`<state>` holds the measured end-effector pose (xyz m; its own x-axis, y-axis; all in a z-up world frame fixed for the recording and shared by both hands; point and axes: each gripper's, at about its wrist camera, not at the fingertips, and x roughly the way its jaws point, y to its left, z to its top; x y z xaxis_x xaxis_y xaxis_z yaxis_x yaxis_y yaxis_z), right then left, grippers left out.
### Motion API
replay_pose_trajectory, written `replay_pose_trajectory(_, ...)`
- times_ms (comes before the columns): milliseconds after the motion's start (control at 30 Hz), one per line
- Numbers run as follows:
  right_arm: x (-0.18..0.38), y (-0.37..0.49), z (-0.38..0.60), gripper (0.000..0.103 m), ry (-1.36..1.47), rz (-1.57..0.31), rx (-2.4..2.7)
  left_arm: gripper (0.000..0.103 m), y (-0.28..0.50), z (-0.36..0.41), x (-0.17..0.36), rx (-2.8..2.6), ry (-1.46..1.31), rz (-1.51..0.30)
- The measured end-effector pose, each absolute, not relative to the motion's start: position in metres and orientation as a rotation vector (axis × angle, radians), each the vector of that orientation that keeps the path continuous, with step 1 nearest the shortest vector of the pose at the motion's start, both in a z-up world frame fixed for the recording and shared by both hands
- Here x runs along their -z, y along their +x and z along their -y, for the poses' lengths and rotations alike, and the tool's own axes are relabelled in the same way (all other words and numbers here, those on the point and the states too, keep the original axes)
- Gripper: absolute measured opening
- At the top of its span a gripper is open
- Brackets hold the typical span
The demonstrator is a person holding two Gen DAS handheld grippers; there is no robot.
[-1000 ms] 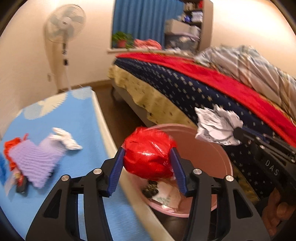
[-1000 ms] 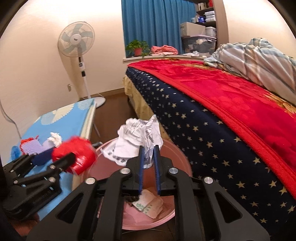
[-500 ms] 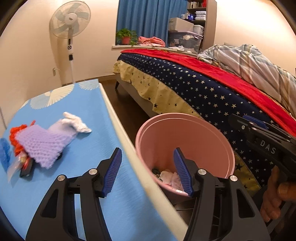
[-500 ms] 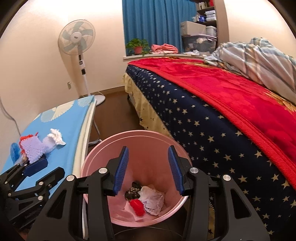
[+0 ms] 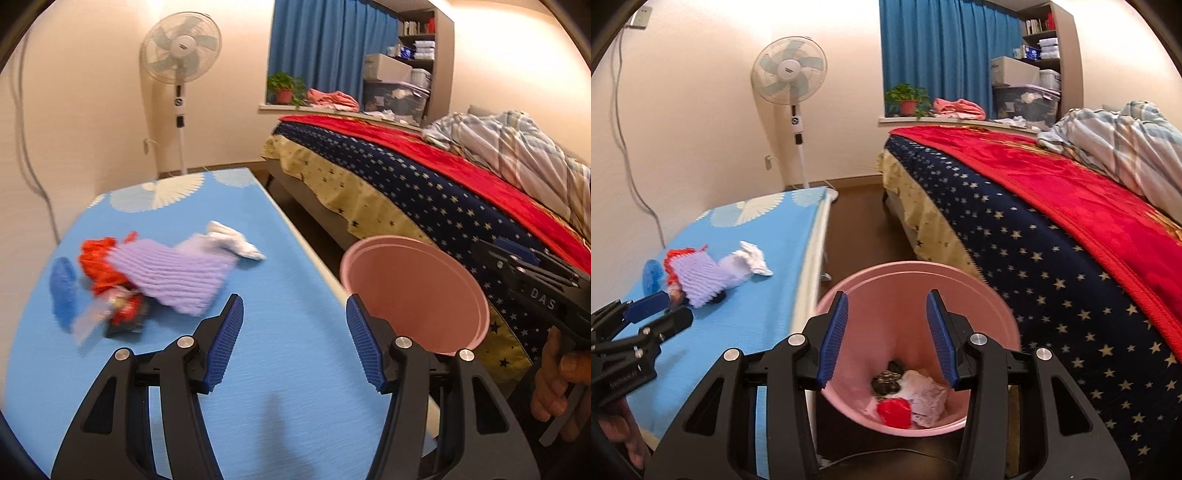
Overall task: Collect trash
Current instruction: 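Move both tools back to the remaining trash on the table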
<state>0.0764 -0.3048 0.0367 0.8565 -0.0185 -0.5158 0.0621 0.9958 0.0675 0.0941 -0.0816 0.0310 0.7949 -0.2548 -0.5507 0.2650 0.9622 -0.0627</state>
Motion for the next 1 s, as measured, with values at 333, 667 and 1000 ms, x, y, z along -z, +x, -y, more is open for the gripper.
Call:
replay_pose_trajectory(333,-0.046,0.091,0.254,0.044,0.182,-0.515,-0.130,0.057,0.106,0.004,-0.063,0.161,0.025,-0.532)
replay_pose_trajectory(667,-0.036,0.123,0.192,0.044,0.203,-0.554,-0.291,0.057,0.127,-0.068,-0.043,-0.030,-0.095,-0.544)
replay_pose_trajectory(1000,0.000,0.171,0.162,0.051,0.340,-0.657,-0.316,0.057,0.151,-0.096,-0.014,-0.145,-0.123,-0.600)
